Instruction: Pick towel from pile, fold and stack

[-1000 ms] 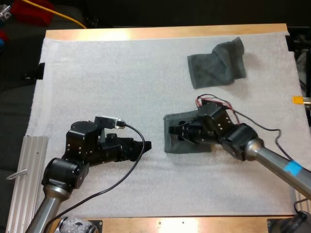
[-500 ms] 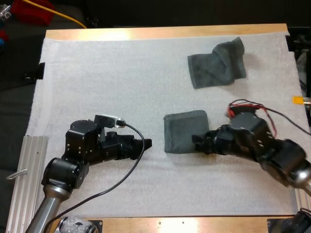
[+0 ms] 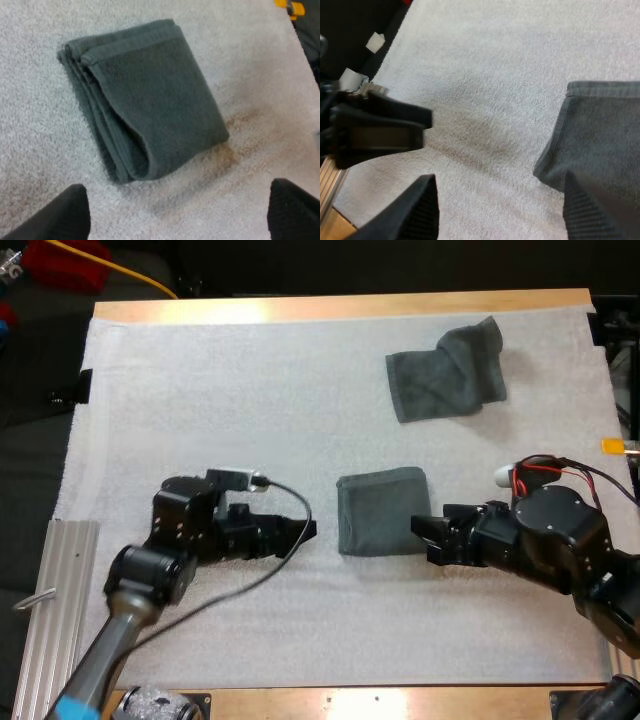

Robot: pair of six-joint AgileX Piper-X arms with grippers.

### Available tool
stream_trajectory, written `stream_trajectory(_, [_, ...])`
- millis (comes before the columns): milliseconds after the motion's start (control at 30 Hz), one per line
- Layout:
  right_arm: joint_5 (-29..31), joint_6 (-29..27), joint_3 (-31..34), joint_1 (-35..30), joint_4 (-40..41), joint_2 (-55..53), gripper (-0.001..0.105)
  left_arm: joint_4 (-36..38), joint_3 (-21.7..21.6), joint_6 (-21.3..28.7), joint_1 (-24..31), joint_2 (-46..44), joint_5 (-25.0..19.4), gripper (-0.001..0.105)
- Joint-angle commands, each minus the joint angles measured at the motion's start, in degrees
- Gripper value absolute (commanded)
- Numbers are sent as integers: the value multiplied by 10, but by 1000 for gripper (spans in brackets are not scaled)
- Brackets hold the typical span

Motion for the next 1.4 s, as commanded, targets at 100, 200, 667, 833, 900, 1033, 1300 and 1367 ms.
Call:
stream_trajectory(100, [2,-9,-3,-1,1,-7,54,-38,-4,1,-3,57,12,71])
stream_trajectory(200, [2,-11,-3,-1,1,-7,54,-58,-4,1,-3,92,27,71])
stream_trajectory(667, [2,-71,-3,-1,15,-7,54,-197,-4,-39,-76,247,21,71])
stream_trajectory(833, [2,-75,-3,-1,33,-7,54,-211,-9,-49,-82,285,-12,71])
stream_trajectory(900, [2,-75,-3,-1,34,-7,54,-211,-17,-49,-82,300,-13,71])
stream_trajectory(1033, [2,-75,-3,-1,34,-7,54,-208,-37,-51,-88,327,-4,71])
stream_trajectory(1300, [2,-75,-3,-1,34,-7,54,-191,-91,-65,-110,377,22,71])
stream_trajectory(1367, [2,-75,-3,-1,34,-7,54,-191,-103,-75,-118,386,41,71])
